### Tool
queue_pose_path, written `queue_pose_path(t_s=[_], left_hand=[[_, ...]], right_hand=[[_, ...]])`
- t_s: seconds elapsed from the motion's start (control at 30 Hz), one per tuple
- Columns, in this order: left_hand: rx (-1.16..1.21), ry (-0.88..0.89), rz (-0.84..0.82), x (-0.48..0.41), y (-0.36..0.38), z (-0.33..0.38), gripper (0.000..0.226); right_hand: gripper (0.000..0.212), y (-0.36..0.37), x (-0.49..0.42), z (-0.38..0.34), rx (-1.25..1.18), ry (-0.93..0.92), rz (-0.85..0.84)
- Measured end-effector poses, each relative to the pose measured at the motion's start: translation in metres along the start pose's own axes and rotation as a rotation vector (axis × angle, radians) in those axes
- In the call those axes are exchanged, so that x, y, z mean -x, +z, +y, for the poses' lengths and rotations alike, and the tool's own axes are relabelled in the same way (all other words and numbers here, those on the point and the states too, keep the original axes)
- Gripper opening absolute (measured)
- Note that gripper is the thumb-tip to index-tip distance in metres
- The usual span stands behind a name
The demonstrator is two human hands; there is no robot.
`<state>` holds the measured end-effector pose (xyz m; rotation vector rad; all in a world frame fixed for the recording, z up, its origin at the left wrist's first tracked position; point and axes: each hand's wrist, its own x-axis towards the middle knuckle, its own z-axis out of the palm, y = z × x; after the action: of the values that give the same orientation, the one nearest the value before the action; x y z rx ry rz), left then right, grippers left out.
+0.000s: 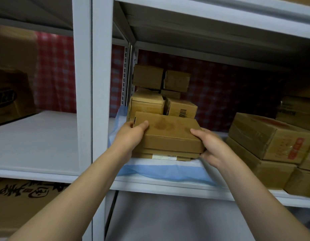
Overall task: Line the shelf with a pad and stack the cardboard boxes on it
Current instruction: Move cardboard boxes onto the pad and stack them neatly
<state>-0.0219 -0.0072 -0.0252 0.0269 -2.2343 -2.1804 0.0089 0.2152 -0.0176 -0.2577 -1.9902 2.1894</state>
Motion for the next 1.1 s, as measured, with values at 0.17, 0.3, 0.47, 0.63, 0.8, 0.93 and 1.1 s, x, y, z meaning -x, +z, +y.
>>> queue_pose_path(t_s=[0.17, 0.3, 0.47, 0.63, 0.8, 0.93, 1.1], left_hand=[[0.053, 0.034, 0.02, 0.001, 0.001, -0.004, 0.064], [0.116, 0.077, 0.017, 0.005, 0.004, -0.002, 0.06], [0.087, 0.07, 0.003, 0.01, 0.005, -0.009, 0.061], [0.016, 0.032, -0.022, 0.011, 0.002, -0.01, 0.064], [-0.039, -0.073, -0.064, 0.011, 0.001, -0.002, 0.057], [-0.037, -0.095, -0.067, 0.014, 0.002, 0.006, 0.048], [-0.066, -0.085, -0.081, 0.021, 0.008, 0.016, 0.06]], right_hand=[[0.031, -0.001, 0.004, 0.003, -0.025, -0.048, 0.019], [0.038, 0.0, 0.004, 0.007, -0.112, -0.066, 0.024], [0.036, 0.0, 0.006, 0.019, -0.073, 0.007, 0.048], [0.039, 0.0, 0.007, 0.015, 0.08, 0.013, 0.046], [0.026, 0.001, 0.01, 0.009, 0.13, 0.049, 0.033], [0.01, -0.002, 0.015, 0.001, 0.123, 0.059, 0.072], [0.005, 0.001, 0.016, -0.011, 0.166, 0.049, 0.104]])
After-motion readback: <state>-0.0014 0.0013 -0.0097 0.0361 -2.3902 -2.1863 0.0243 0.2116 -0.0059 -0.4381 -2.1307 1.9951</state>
